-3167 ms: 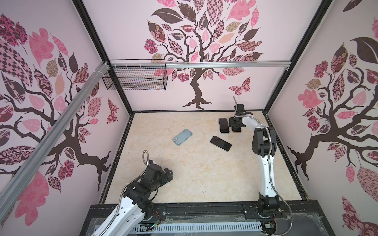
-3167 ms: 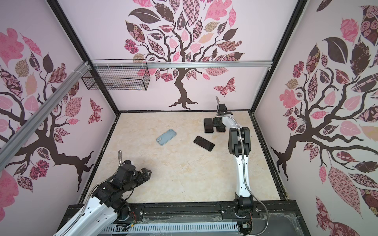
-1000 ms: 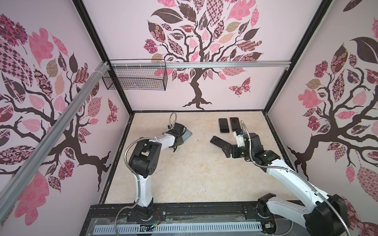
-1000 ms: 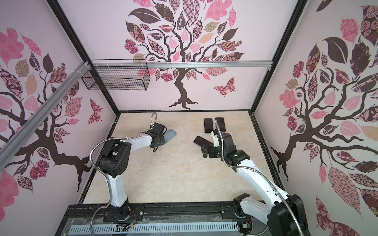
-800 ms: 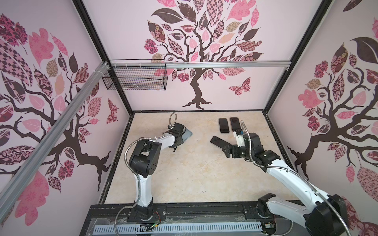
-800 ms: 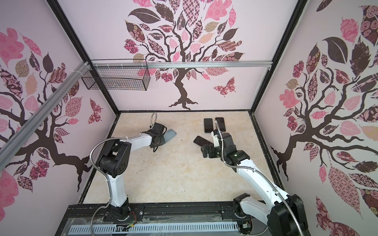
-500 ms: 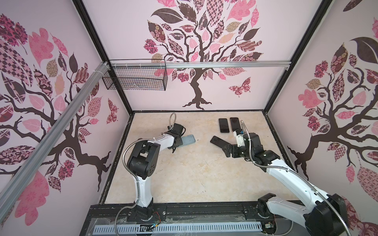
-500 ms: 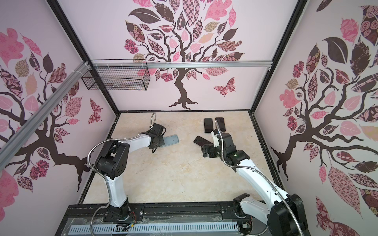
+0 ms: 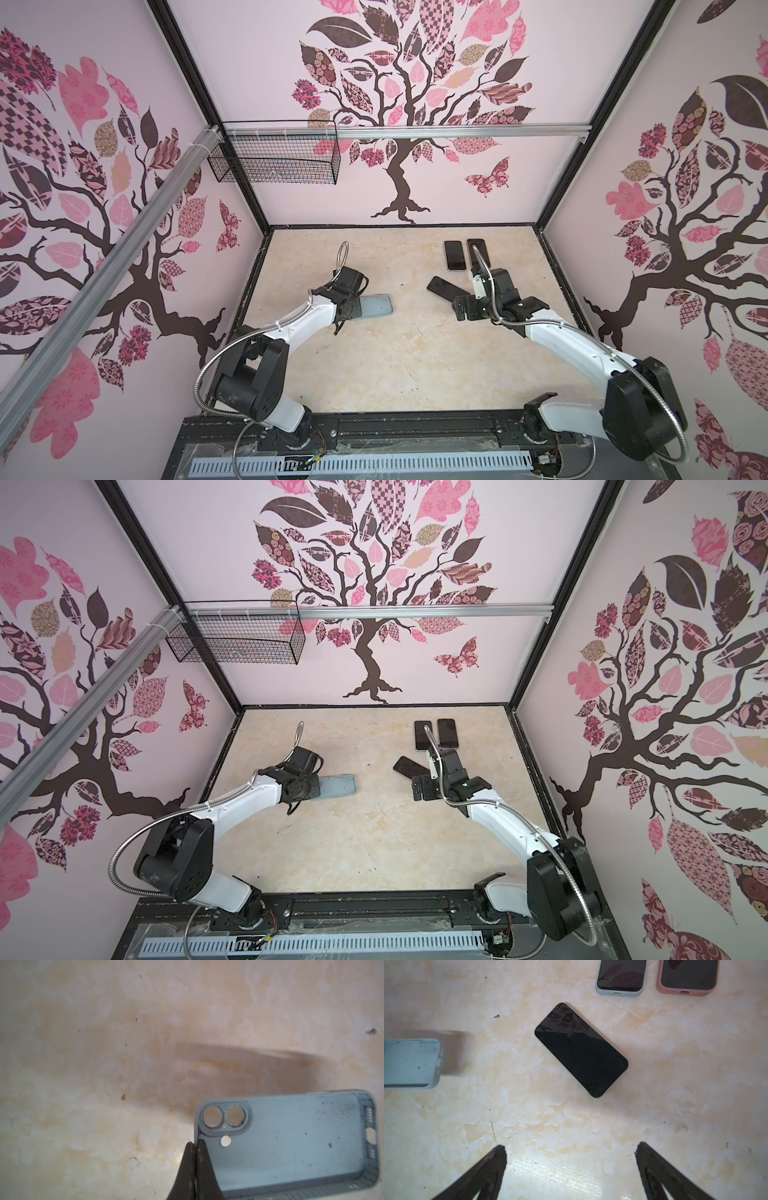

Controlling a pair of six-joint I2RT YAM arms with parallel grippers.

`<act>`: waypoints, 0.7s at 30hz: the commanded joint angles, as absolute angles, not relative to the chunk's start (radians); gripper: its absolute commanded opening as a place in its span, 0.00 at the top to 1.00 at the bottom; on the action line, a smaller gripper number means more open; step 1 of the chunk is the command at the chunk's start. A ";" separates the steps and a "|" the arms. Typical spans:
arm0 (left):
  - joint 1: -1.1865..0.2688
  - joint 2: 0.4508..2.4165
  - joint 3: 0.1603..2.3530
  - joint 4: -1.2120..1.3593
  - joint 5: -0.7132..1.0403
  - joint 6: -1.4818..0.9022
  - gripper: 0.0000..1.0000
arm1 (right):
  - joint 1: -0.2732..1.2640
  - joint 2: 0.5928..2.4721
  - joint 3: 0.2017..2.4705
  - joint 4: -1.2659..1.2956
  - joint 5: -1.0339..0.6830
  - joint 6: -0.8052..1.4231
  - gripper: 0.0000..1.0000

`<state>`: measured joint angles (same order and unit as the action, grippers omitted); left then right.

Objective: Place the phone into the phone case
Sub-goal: 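Drag the light blue case nearer the robot with the left gripper while right gripper moves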

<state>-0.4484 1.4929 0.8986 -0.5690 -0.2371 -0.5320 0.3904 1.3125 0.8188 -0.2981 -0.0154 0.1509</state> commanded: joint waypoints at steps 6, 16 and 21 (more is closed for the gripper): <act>-0.596 1.360 0.742 -0.617 -0.229 -0.621 0.96 | 0.393 1.545 0.990 -0.235 0.101 -0.180 0.00; -0.772 1.310 0.638 -0.582 -0.274 -0.741 0.94 | 0.389 1.812 1.191 -0.301 -0.003 -0.376 0.00; -0.824 1.302 0.586 -0.555 -0.259 -0.805 0.93 | 0.376 1.913 1.265 -0.363 -0.005 -0.412 0.00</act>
